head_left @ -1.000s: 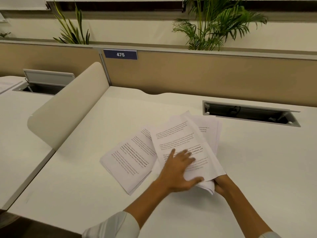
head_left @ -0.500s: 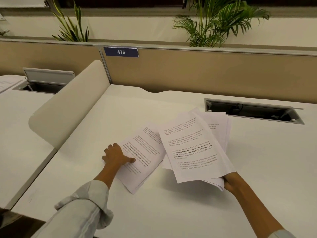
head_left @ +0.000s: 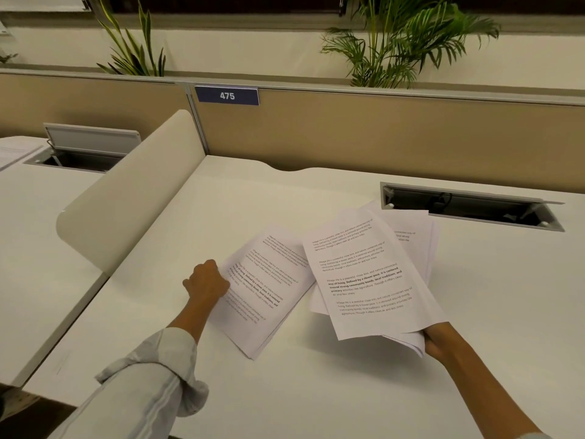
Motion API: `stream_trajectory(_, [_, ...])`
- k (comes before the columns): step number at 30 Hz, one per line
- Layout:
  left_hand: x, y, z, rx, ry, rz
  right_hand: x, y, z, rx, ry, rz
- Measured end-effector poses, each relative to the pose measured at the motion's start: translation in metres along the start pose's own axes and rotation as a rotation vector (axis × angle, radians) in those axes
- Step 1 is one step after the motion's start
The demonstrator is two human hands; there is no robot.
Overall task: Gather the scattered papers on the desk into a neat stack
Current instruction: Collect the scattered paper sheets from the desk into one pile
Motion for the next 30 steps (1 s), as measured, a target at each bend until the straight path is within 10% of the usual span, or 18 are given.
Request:
stream_trajectory(19, [0.004,0.068,0.028,-0.163,-0.226,0.171,-0.003,0.003,0.003,0.005,-0.007,-0.021])
stream_trajectory(30, [0.002,0.133,0.06,-1.107,-0.14,0.142,-0.001,-0.003,0.007,0.0,-0.013,-0.033])
Point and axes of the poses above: each hand's wrist, its own x-axis towards the middle knuckle, its own y-axis out of the back of the hand, z = x × y, the point moved 10 cm from there along x, towards the middle knuckle, and after that the axes turned 14 degrees about -x, right-handed, at the moved point
